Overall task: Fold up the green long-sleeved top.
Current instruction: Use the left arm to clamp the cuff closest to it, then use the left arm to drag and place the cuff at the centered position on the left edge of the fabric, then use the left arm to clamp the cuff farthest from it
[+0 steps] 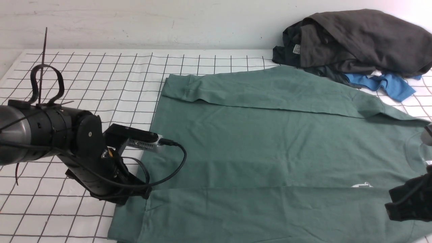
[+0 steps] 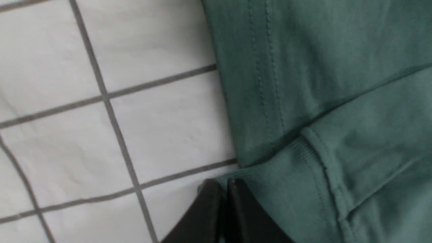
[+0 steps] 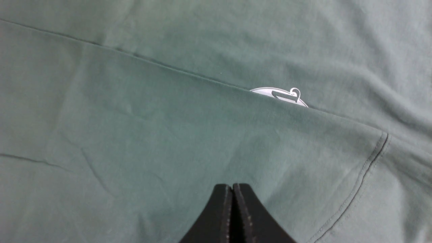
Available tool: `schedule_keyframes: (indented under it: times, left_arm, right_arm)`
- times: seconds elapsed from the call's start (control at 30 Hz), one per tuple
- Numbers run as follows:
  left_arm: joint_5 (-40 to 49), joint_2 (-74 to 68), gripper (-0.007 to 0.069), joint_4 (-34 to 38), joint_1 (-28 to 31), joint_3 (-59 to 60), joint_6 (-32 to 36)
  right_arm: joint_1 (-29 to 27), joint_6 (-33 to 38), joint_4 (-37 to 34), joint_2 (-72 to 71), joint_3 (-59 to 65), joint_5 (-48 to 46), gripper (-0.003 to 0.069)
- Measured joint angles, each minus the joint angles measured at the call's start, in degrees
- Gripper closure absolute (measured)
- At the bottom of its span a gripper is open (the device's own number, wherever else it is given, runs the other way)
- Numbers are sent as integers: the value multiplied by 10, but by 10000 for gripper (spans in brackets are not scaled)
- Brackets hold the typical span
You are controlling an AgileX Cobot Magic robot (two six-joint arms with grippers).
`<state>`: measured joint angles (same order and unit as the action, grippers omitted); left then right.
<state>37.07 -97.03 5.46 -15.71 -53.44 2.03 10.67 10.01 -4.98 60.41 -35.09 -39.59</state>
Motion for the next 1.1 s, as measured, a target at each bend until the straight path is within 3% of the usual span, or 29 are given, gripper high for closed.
schedule_keyframes:
  times: [0.3,0.57,0.7,0.83,0.97,1.1]
  left_arm:
    - [35,74,629,0,0,-171,43]
    - [-9,-28,616,-29,1,-210,44]
    - [-13,-122,494,-35,19,-268,24]
    - [27,-218,295,-25,36,-442,9]
    - [79,-322,216,-19,37,-605,6]
    - [100,-434,206,-17,37,-745,5]
  right_arm:
    - [0,0,0,0,0,14,669]
    - [0,0,0,0,0,20,669]
    - [0,0,-10,0,0,21,669]
    - [0,6,-28,0,0,33,669]
    - [0,6,-30,0,0,43,669]
    - [0,6,-28,0,1,47,669]
